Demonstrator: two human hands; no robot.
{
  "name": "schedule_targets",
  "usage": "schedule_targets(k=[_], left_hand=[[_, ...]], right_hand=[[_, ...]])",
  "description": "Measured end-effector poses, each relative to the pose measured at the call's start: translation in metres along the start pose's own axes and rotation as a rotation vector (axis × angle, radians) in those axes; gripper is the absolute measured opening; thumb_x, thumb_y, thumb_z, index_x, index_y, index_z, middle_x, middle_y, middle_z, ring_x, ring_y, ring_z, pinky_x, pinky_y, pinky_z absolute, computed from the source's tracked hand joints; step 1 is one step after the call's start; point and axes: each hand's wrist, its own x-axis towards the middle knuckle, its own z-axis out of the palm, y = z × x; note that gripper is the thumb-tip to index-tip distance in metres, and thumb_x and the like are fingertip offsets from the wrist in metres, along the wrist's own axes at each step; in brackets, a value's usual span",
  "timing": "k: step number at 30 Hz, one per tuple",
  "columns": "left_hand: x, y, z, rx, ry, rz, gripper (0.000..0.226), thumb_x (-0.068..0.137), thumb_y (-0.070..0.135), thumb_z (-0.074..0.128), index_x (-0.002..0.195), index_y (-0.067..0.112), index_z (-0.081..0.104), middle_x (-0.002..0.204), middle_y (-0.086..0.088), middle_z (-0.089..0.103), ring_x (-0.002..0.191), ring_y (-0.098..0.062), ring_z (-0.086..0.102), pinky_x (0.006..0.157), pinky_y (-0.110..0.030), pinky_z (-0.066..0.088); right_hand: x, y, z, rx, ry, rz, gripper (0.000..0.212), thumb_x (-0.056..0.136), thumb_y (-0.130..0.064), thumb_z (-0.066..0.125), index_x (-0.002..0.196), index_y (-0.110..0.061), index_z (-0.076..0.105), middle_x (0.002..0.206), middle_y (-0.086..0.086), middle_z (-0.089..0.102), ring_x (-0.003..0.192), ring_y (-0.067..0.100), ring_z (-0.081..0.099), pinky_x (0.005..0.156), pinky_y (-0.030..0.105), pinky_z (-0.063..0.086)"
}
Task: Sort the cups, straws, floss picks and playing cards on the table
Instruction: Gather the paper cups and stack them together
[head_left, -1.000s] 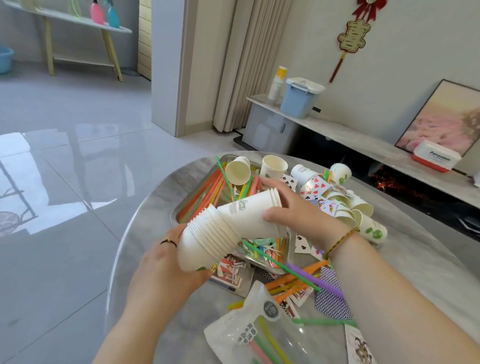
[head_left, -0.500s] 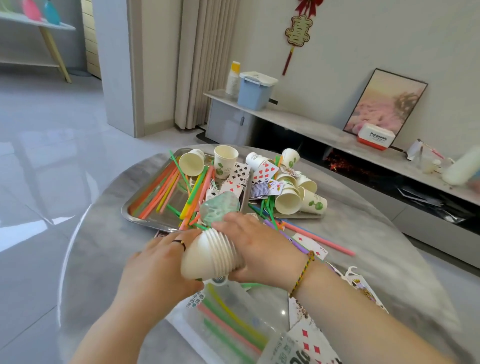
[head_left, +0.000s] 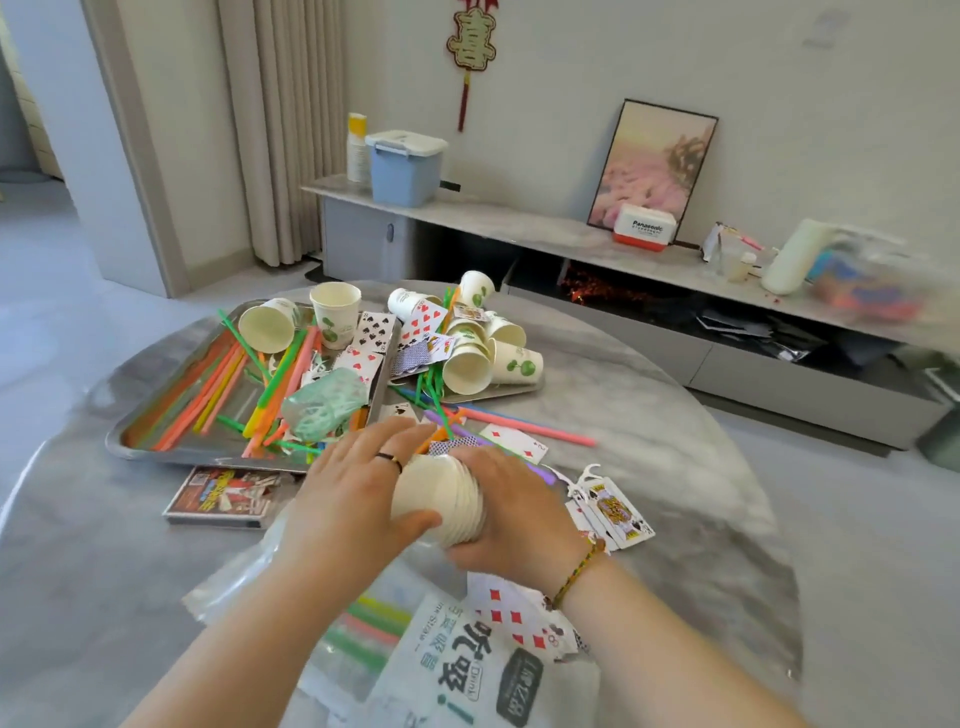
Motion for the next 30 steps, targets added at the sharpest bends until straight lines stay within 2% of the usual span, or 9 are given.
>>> schedule_targets(k=[1, 3, 6, 8, 11, 15, 20, 25, 30], left_hand=[[0.007, 0.011, 0.005, -0.111, -0.012, 0.018, 0.079, 0.065, 0.028, 0.079, 0.133, 0.028, 0.041, 0.138, 0.012, 0.037, 0.128, -0.014, 0.039, 0.105, -0.029, 0.027], [0.019, 0.029, 0.013, -0.33, 0.009, 0.036, 0.075, 0.073, 0.027, 0.073, 0.132, 0.04, 0.029, 0.135, 0.028, 0.02, 0.126, 0.004, 0.024, 0.103, -0.015, 0.017], [0.035, 0.048, 0.03, -0.506, 0.056, 0.008, 0.067, 0.079, 0.028, 0.065, 0.122, 0.05, 0.018, 0.131, 0.034, 0.011, 0.128, 0.004, 0.018, 0.106, -0.019, 0.016], [0.04, 0.05, 0.049, -0.416, -0.01, 0.001, 0.059, 0.087, 0.032, 0.054, 0.135, 0.041, 0.021, 0.14, 0.027, 0.014, 0.136, -0.004, 0.018, 0.11, -0.025, 0.016], [0.047, 0.048, 0.083, -0.21, -0.209, -0.022, 0.057, 0.093, 0.037, 0.043, 0.143, 0.028, 0.019, 0.152, 0.013, 0.014, 0.139, -0.008, 0.016, 0.111, -0.024, 0.014], [0.053, 0.043, 0.111, -0.013, -0.406, -0.046, 0.054, 0.095, 0.043, 0.033, 0.144, 0.029, 0.015, 0.153, 0.011, 0.011, 0.139, -0.009, 0.018, 0.111, -0.024, 0.016], [0.059, 0.036, 0.132, 0.19, -0.542, -0.034, 0.056, 0.096, 0.042, 0.032, 0.146, 0.028, 0.012, 0.154, 0.01, 0.007, 0.142, -0.011, 0.008, 0.115, -0.03, 0.005], [0.06, 0.036, 0.136, 0.217, -0.509, -0.043, 0.054, 0.097, 0.039, 0.03, 0.146, 0.027, 0.012, 0.155, 0.009, 0.001, 0.142, -0.011, 0.003, 0.115, -0.03, 0.0], [0.057, 0.025, 0.124, 0.158, -0.411, -0.078, 0.049, 0.098, 0.034, 0.032, 0.144, 0.031, 0.015, 0.154, 0.009, 0.002, 0.142, -0.01, 0.004, 0.114, -0.028, 0.0]], right_hand=[[-0.009, 0.01, -0.005, 0.039, 0.026, 0.042, 0.069, 0.067, -0.023, 0.073, 0.129, -0.016, 0.043, 0.124, -0.002, 0.05, 0.116, 0.016, 0.046, 0.085, 0.017, 0.031], [-0.023, 0.029, -0.012, 0.133, 0.082, 0.131, 0.067, 0.067, -0.022, 0.075, 0.126, -0.018, 0.043, 0.118, -0.003, 0.051, 0.11, 0.015, 0.048, 0.081, 0.014, 0.03], [-0.04, 0.065, -0.017, 0.417, 0.188, 0.341, 0.063, 0.066, -0.016, 0.077, 0.111, -0.038, 0.039, 0.106, -0.013, 0.049, 0.092, 0.005, 0.051, 0.077, 0.016, 0.039], [-0.048, 0.089, -0.02, 0.618, 0.321, 0.507, 0.059, 0.067, -0.008, 0.076, 0.1, -0.039, 0.038, 0.099, -0.017, 0.05, 0.086, 0.0, 0.052, 0.075, 0.021, 0.041], [-0.056, 0.134, -0.024, 0.745, 0.543, 0.674, 0.06, 0.069, -0.001, 0.075, 0.108, -0.025, 0.036, 0.09, -0.016, 0.05, 0.085, 0.012, 0.052, 0.076, 0.025, 0.037], [-0.063, 0.179, -0.025, 0.733, 0.74, 0.8, 0.065, 0.074, -0.005, 0.072, 0.126, -0.009, 0.034, 0.101, -0.001, 0.049, 0.091, 0.019, 0.047, 0.077, 0.026, 0.034], [-0.064, 0.211, -0.012, 0.586, 0.728, 0.93, 0.07, 0.072, -0.018, 0.075, 0.127, -0.01, 0.032, 0.107, 0.002, 0.052, 0.101, 0.029, 0.053, 0.083, 0.035, 0.042], [-0.063, 0.225, -0.008, 0.421, 0.664, 0.969, 0.076, 0.071, -0.024, 0.075, 0.132, -0.009, 0.032, 0.123, 0.016, 0.055, 0.116, 0.038, 0.046, 0.093, 0.043, 0.042], [-0.071, 0.217, -0.007, 0.385, 0.635, 0.918, 0.07, 0.069, -0.023, 0.076, 0.126, -0.008, 0.038, 0.122, 0.015, 0.056, 0.111, 0.038, 0.052, 0.091, 0.044, 0.042]])
